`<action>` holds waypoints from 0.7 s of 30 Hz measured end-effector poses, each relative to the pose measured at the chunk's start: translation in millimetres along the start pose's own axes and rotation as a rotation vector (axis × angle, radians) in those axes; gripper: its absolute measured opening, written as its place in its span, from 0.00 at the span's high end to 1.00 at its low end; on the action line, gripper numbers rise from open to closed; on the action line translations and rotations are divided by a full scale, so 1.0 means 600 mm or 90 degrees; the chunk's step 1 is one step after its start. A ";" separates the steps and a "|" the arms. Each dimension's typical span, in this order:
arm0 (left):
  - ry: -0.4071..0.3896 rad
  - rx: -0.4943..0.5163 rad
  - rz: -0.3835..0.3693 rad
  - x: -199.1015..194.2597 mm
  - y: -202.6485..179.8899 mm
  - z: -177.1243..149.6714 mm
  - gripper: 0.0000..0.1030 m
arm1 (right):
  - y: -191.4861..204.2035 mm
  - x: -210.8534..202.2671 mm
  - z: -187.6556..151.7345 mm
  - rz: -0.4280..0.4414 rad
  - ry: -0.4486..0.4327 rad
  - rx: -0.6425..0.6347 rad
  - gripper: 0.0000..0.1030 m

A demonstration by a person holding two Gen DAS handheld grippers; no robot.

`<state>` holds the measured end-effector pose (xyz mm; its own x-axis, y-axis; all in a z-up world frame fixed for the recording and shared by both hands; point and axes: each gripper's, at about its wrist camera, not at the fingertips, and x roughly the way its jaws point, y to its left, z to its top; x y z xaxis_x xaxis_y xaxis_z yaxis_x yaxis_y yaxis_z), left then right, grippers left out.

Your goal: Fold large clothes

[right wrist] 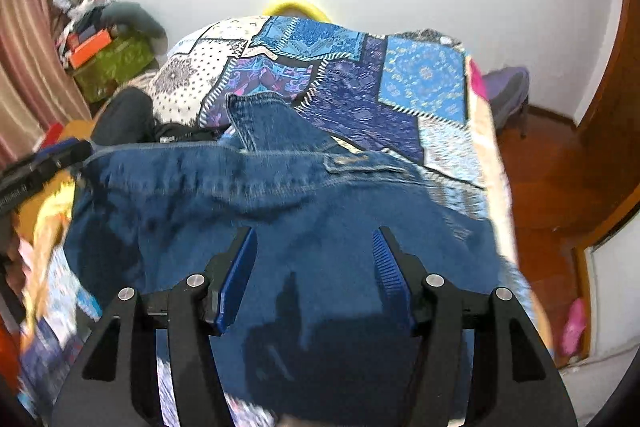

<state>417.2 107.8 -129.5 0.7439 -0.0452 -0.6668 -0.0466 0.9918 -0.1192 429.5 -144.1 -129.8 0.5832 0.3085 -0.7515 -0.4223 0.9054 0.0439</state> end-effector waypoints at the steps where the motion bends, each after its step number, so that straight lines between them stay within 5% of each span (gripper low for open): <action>1: 0.001 0.000 0.002 -0.009 0.002 -0.005 0.50 | -0.002 -0.007 -0.002 -0.001 -0.003 -0.007 0.45; 15: 0.021 -0.089 0.067 -0.096 0.088 -0.114 0.50 | -0.029 -0.141 -0.084 -0.011 -0.033 0.037 0.41; 21: 0.087 -0.209 0.050 -0.076 0.139 -0.186 0.50 | -0.043 -0.133 -0.123 -0.005 -0.009 0.096 0.41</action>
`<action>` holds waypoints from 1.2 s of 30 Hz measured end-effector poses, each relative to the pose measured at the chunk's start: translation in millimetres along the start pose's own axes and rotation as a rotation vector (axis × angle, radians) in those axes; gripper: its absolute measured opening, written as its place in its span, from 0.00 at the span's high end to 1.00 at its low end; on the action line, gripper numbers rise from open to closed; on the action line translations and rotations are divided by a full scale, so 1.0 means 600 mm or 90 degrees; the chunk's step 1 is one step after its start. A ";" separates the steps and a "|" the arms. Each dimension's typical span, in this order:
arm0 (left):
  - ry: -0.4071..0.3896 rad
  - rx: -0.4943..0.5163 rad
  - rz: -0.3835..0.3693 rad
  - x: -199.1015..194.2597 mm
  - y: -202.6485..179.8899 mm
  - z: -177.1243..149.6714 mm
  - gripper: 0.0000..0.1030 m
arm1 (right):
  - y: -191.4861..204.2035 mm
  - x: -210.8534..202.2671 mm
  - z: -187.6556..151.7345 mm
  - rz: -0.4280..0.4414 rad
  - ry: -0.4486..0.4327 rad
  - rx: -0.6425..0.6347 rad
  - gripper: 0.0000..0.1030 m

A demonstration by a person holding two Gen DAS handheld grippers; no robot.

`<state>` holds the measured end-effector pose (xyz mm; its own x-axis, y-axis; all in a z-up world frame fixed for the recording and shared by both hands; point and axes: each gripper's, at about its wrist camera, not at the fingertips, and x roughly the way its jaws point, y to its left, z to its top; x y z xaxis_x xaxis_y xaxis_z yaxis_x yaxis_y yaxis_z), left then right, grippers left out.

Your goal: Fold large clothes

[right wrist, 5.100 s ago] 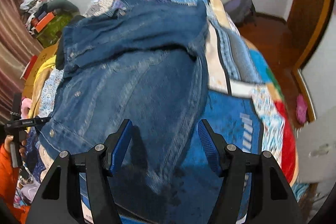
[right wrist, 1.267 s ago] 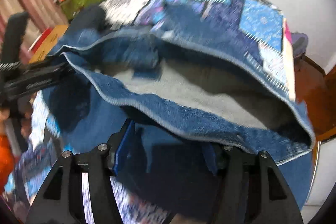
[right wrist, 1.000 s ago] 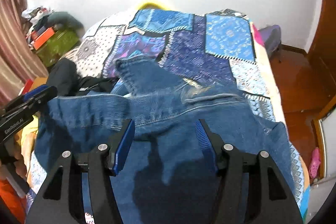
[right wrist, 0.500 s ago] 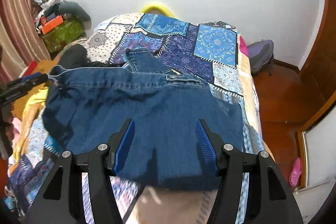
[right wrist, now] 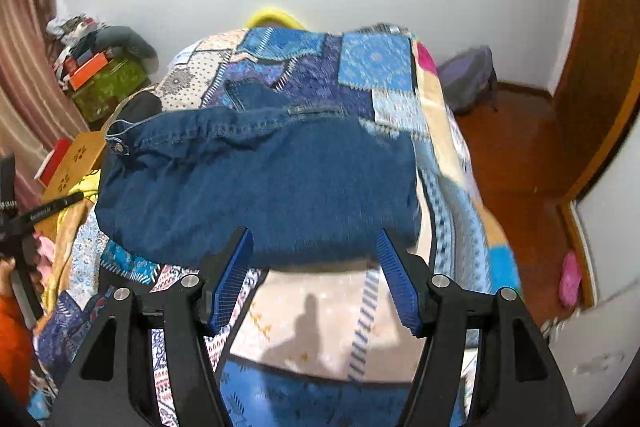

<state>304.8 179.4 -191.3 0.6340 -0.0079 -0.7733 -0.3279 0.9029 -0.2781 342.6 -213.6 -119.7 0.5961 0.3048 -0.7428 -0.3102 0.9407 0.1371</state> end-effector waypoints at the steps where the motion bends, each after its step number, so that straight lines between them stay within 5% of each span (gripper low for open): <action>1: 0.007 -0.025 0.007 0.007 0.012 -0.009 0.50 | -0.003 0.002 -0.006 -0.004 0.002 0.010 0.41; 6: 0.030 -0.099 -0.011 0.031 0.037 -0.044 0.50 | -0.020 0.028 -0.031 -0.004 0.028 0.062 0.41; 13: 0.092 -0.193 -0.115 0.096 0.042 -0.061 0.50 | -0.072 0.078 -0.036 0.053 0.040 0.212 0.41; 22: 0.131 -0.395 -0.221 0.181 0.077 -0.070 0.50 | -0.135 0.152 -0.040 0.167 0.082 0.406 0.41; 28: 0.130 -0.466 -0.248 0.225 0.090 -0.074 0.45 | -0.126 0.167 -0.027 0.166 0.072 0.409 0.41; 33: 0.118 -0.437 -0.220 0.214 0.074 -0.069 0.45 | -0.128 0.148 -0.033 0.164 0.049 0.397 0.72; 36: 0.109 -0.388 -0.186 0.189 0.056 -0.060 0.50 | -0.134 0.135 -0.033 0.196 0.048 0.399 0.77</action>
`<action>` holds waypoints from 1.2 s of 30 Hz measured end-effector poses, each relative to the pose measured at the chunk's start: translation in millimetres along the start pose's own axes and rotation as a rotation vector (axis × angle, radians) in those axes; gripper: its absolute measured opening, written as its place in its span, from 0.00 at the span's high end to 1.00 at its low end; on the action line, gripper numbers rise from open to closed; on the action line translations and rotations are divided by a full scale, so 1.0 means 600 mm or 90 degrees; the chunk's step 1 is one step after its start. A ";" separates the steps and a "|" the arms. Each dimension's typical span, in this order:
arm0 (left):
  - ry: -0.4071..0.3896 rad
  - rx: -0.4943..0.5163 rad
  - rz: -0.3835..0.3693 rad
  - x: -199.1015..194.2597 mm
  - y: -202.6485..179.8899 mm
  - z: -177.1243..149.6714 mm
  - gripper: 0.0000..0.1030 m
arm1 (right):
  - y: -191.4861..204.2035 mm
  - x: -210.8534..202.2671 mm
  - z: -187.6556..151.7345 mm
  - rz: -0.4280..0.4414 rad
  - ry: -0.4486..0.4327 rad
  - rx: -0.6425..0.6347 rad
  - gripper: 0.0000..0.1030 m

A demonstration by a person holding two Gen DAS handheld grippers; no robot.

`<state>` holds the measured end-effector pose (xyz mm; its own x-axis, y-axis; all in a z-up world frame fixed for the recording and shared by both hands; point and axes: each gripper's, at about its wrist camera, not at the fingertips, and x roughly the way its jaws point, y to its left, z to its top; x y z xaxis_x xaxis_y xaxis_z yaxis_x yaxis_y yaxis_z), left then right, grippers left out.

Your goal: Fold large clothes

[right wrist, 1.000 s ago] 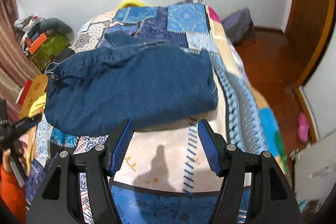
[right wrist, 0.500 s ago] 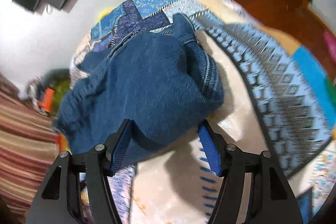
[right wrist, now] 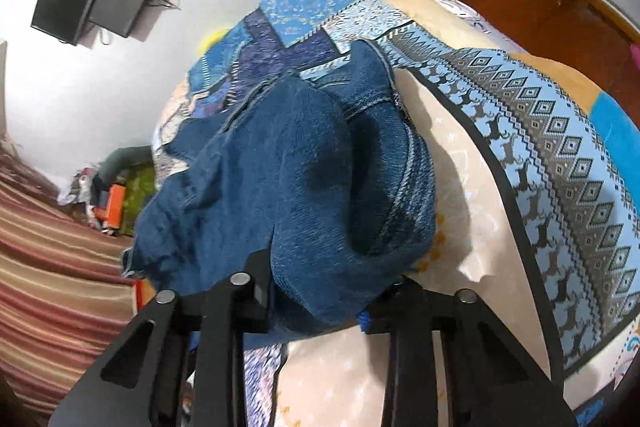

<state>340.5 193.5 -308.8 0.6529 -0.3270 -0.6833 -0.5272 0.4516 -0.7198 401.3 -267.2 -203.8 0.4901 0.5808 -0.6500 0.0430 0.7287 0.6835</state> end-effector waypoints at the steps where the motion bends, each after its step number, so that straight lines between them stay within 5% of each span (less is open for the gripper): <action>1: -0.005 0.020 0.012 -0.010 -0.010 -0.004 0.51 | 0.005 -0.009 -0.006 0.000 -0.001 -0.012 0.78; 8: -0.022 0.124 0.047 -0.090 -0.045 -0.047 0.51 | 0.039 -0.067 -0.052 0.006 -0.007 -0.079 0.80; 14: 0.009 0.139 0.037 -0.132 -0.025 -0.079 0.51 | 0.020 -0.104 -0.074 -0.017 -0.021 -0.092 0.80; 22: 0.098 0.058 -0.017 -0.092 0.029 -0.089 0.51 | 0.015 -0.100 -0.082 -0.068 -0.009 -0.110 0.75; 28: 0.090 -0.003 -0.073 -0.051 0.039 -0.055 0.47 | 0.013 -0.127 -0.084 -0.074 0.002 -0.111 0.71; 32: 0.081 0.012 -0.033 -0.011 0.032 -0.037 0.38 | 0.023 -0.137 -0.101 -0.111 -0.019 -0.130 0.70; 36: 0.044 -0.029 -0.041 0.002 0.039 -0.026 0.33 | 0.031 -0.145 -0.115 -0.141 -0.034 -0.153 0.68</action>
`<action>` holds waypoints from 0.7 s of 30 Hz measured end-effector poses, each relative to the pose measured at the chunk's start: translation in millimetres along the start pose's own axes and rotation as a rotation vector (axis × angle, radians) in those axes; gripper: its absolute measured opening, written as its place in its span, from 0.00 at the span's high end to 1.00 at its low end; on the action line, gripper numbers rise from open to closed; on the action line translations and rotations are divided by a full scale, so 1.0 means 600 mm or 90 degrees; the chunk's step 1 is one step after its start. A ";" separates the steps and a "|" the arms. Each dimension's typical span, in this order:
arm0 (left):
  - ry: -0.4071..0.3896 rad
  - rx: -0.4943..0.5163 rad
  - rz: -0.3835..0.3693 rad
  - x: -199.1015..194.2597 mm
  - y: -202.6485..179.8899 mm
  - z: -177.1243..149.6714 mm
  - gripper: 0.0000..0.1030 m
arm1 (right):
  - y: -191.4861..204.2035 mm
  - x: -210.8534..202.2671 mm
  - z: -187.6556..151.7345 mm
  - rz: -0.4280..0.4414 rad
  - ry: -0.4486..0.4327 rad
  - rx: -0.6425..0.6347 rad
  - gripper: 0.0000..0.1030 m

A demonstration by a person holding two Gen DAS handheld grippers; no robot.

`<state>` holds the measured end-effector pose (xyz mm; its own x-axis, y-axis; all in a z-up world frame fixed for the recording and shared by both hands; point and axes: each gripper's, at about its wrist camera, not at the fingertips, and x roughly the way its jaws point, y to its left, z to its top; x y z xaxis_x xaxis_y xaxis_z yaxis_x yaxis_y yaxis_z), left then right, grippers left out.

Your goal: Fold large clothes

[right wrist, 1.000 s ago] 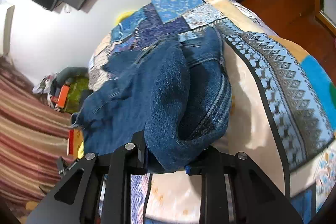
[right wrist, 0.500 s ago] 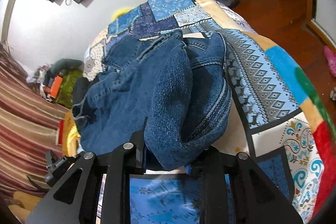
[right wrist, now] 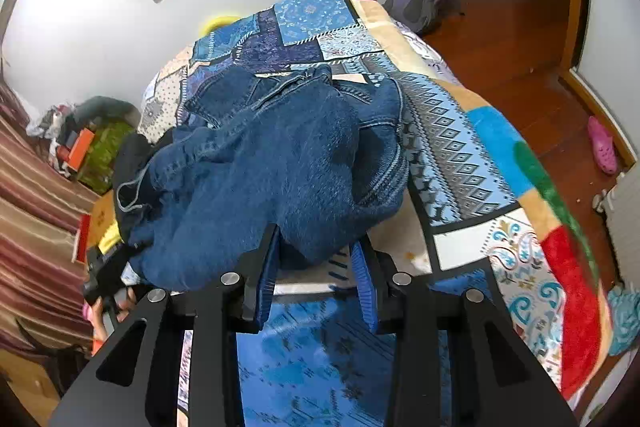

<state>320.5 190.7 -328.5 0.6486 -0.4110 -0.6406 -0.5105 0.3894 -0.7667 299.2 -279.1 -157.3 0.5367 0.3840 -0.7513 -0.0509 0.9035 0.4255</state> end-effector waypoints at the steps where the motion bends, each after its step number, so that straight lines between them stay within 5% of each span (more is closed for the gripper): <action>1: -0.010 -0.002 0.005 0.000 -0.003 0.003 0.33 | -0.002 -0.002 -0.003 -0.009 0.000 -0.003 0.68; 4: -0.031 0.015 0.035 -0.002 -0.017 0.005 0.42 | -0.009 -0.013 -0.013 -0.041 -0.011 -0.004 0.67; 8: -0.059 0.072 0.069 -0.026 -0.053 -0.003 0.73 | -0.025 -0.032 -0.029 -0.073 -0.013 -0.006 0.67; 11: -0.073 0.116 0.068 -0.073 -0.084 -0.018 0.81 | -0.020 -0.044 -0.028 -0.110 -0.024 -0.033 0.67; 21: -0.163 0.283 -0.020 -0.248 -0.219 -0.107 0.85 | 0.130 -0.023 0.008 -0.032 -0.028 -0.207 0.67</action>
<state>254.8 147.7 -135.0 0.8054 -0.2350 -0.5441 -0.2357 0.7154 -0.6578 291.5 -214.6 -111.2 0.5813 0.3354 -0.7413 -0.2864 0.9371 0.1994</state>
